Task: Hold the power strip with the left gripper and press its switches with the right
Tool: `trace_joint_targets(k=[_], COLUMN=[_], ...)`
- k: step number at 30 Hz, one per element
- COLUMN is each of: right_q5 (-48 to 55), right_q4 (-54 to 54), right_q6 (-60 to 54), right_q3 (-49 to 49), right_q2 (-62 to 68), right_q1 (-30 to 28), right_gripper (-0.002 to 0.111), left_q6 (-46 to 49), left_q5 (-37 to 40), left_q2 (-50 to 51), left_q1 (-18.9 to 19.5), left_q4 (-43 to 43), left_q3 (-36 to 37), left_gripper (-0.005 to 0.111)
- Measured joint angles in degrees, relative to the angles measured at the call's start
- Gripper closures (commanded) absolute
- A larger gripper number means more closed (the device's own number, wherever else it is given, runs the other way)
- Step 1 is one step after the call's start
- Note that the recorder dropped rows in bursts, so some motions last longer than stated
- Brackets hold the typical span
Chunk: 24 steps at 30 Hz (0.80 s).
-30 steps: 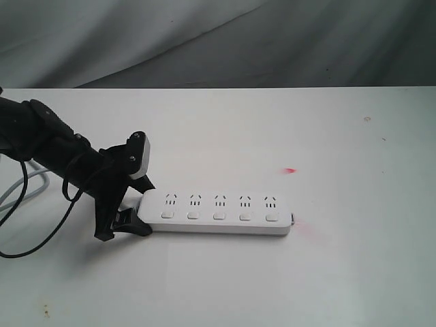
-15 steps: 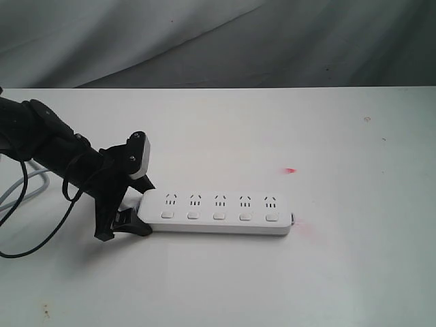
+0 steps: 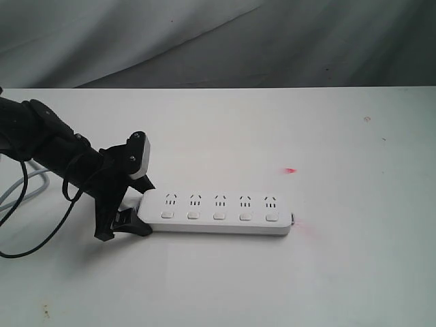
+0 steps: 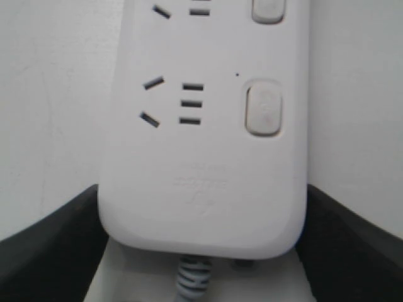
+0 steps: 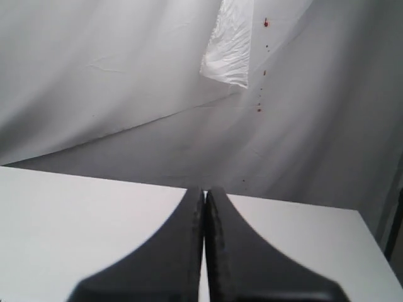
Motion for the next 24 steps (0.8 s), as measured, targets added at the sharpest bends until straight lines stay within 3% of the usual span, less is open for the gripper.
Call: trace_joint_targets(k=[10, 24], right_q5=[1.96, 4.36], right_q4=[-0.74, -7.72], right_q6=[0.1, 0.33], right_q3=[-18.89, -32.37], right_q2=[20.36, 43.03], right_q1=[2.52, 29.3], right_gripper=[0.108, 0.108], left_q6=[0.0, 0.0], left_q5=[0.0, 0.0], left_q2=[0.0, 0.0], left_q1=[0.0, 0.0], left_q4=[0.0, 0.0], left_q3=[0.0, 0.0], left_gripper=[0.052, 0.052])
